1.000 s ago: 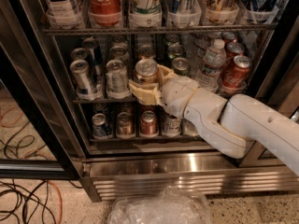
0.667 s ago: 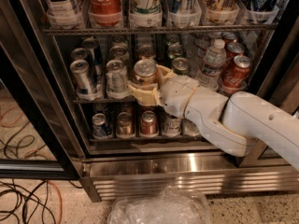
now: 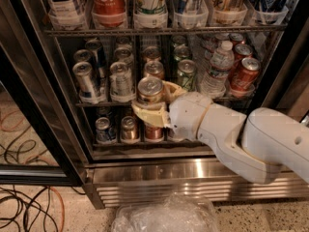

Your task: Pick orange can from middle shelf of fridge

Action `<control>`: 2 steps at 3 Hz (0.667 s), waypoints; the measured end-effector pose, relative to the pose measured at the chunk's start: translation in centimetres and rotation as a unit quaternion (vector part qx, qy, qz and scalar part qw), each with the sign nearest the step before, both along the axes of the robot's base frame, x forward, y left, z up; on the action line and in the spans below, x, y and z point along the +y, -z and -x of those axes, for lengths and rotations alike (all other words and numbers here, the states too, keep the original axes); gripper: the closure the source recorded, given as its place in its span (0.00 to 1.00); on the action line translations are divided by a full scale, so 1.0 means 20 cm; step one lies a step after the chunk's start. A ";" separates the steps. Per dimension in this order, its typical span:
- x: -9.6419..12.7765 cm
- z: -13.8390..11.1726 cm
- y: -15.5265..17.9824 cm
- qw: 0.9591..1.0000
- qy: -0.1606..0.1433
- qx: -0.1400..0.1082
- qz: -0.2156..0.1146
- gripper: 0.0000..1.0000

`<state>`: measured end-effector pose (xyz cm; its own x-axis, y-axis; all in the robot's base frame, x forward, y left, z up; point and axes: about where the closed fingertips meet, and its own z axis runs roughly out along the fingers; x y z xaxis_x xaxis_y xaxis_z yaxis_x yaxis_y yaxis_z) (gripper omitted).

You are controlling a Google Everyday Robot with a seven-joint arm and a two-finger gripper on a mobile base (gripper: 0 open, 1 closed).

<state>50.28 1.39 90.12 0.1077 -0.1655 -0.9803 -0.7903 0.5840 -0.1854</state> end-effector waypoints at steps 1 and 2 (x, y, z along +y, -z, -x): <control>0.02 0.13 0.01 1.000 0.002 0.009 -0.004 1.00; 0.06 0.33 0.05 1.000 0.021 0.023 -0.004 1.00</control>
Offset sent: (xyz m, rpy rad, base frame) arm -0.0817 0.0083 -0.0075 0.0161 0.0544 -0.0316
